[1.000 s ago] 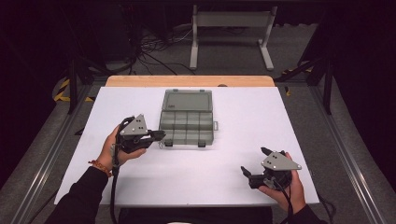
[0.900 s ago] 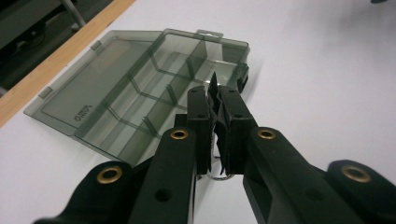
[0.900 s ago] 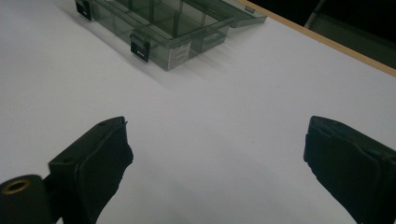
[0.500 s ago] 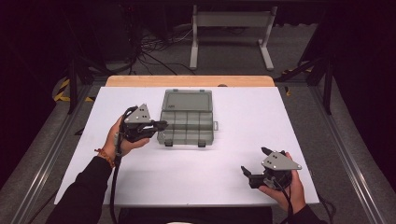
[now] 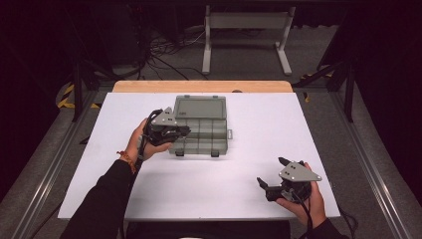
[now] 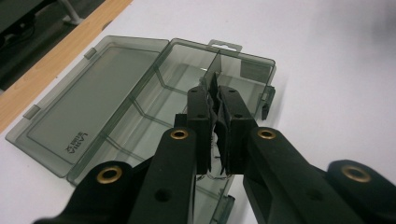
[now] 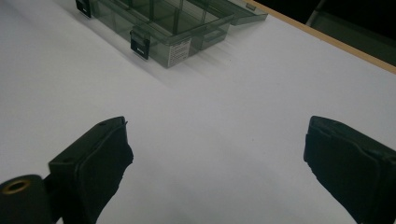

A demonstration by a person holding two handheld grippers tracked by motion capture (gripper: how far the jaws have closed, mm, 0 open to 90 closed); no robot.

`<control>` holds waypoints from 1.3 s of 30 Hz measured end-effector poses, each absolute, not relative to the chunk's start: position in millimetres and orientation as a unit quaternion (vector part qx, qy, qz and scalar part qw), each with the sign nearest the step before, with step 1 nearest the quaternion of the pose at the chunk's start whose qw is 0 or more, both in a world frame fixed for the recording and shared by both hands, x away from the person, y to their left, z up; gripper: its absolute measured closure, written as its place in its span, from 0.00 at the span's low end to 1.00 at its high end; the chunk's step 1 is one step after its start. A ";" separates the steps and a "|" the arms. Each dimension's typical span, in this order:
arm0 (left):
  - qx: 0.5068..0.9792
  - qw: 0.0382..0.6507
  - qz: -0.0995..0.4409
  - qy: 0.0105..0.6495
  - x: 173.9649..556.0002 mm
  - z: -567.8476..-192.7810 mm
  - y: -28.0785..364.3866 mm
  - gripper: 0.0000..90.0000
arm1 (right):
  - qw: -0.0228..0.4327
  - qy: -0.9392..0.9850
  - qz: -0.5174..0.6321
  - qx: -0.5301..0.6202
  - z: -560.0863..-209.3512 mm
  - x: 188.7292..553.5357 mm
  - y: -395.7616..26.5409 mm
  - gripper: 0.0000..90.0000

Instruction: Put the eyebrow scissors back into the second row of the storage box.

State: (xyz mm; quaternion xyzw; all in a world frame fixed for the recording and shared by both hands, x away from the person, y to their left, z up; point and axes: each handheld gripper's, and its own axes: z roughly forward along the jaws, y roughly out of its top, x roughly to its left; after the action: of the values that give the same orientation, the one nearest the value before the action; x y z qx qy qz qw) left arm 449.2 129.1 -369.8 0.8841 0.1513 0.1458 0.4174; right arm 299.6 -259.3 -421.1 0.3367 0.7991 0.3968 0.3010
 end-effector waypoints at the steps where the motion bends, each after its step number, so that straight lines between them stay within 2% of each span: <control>1: 0.884 0.417 0.144 0.152 450.7 -371.6 126.1 0.94 | 0.300 0.799 0.398 0.336 -421.1 299.5 -259.4 0.08; 20: 0.898 0.386 0.140 0.159 474.6 -393.0 101.9 0.94 | 0.296 0.799 0.400 0.337 -421.2 299.2 -261.3 0.09; 39: 0.910 0.363 0.132 0.152 478.0 -406.2 89.2 0.94 | 0.294 0.802 0.397 0.337 -422.5 299.7 -261.2 0.09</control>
State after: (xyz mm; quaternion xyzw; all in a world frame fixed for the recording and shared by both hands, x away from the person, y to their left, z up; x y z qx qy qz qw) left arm 478.0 89.2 -406.2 0.9098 0.1523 0.1324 0.3627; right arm 299.7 -261.2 -422.5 0.3370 0.8017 0.3969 0.2935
